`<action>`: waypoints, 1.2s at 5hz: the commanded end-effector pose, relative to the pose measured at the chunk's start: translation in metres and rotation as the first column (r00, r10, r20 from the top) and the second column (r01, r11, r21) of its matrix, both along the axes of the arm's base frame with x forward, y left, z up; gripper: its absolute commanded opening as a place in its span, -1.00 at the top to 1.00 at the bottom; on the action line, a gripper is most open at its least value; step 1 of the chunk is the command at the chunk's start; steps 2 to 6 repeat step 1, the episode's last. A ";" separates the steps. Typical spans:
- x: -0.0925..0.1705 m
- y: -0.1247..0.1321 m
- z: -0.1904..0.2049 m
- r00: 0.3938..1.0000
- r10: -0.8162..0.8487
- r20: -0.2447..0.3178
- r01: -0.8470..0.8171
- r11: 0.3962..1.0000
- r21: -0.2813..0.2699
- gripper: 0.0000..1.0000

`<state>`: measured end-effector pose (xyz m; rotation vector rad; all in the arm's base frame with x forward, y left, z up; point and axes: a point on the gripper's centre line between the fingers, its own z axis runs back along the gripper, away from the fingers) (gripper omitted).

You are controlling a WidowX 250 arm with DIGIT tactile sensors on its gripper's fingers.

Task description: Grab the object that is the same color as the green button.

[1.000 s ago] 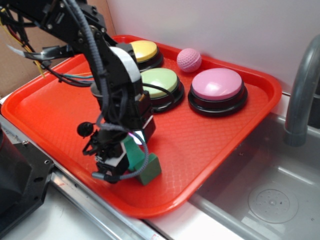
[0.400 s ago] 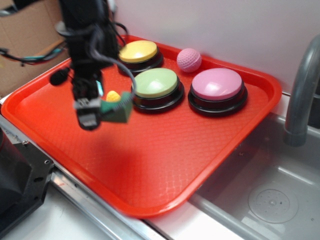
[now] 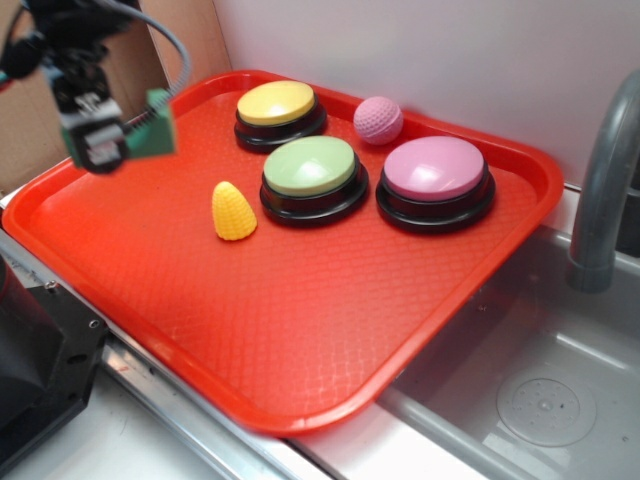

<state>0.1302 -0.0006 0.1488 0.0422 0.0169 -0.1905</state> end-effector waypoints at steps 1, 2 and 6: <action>0.004 0.033 0.010 0.986 0.165 0.036 -0.165 0.986 -0.005 1.00; 0.004 0.033 0.010 0.986 0.165 0.036 -0.165 0.986 -0.005 1.00; 0.004 0.033 0.010 0.986 0.165 0.036 -0.165 0.986 -0.005 1.00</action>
